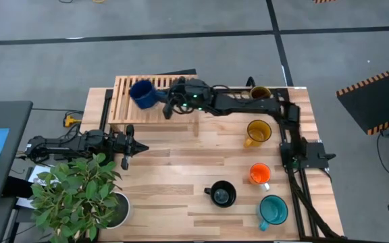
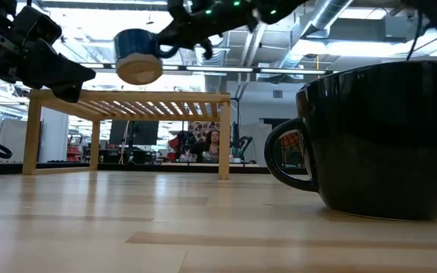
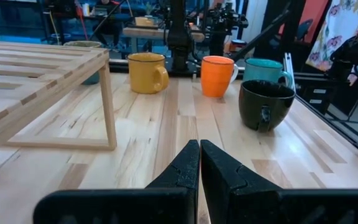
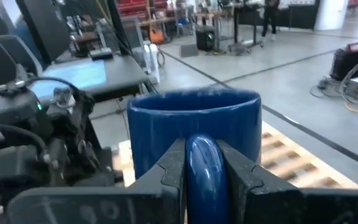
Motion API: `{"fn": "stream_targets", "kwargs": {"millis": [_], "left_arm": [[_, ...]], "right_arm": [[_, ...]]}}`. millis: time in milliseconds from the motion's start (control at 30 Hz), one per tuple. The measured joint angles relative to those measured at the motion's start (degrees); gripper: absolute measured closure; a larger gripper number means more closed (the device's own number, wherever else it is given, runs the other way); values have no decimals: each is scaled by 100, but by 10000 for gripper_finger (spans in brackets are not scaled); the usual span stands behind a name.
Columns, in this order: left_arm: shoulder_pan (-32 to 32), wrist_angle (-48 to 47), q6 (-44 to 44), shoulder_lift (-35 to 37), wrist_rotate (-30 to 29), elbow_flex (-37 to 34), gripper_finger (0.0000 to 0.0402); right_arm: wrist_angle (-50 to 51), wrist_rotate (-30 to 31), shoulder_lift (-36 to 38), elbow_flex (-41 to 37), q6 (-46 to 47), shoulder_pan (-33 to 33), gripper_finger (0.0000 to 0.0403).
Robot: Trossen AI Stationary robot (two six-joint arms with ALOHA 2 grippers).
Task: Place coffee mugs
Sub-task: Put the dark blue mug on the shelf
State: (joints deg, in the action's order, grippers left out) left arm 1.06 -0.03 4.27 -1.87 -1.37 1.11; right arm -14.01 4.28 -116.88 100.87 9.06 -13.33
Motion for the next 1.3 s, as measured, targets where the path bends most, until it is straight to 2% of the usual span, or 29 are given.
{"fn": "stream_targets", "kwargs": {"millis": [267, 733, 933, 1300], "left_arm": [[-1, 0, 1, -2, 0, 0, 401], [-1, 0, 3, -2, 2, 0, 401], [-2, 0, 3, 1, 2, 2, 401], [0, 0, -56, 1, 4, 2, 402]], "right_arm": [[-511, -29, -1193, 1285, 293, -35, 323], [-494, 118, -2852, 3359, 356, -74, 323], [-641, 645, -2909, 3368, 309, -260, 323], [-380, 437, -3035, 3373, 276, -364, 323]]}}
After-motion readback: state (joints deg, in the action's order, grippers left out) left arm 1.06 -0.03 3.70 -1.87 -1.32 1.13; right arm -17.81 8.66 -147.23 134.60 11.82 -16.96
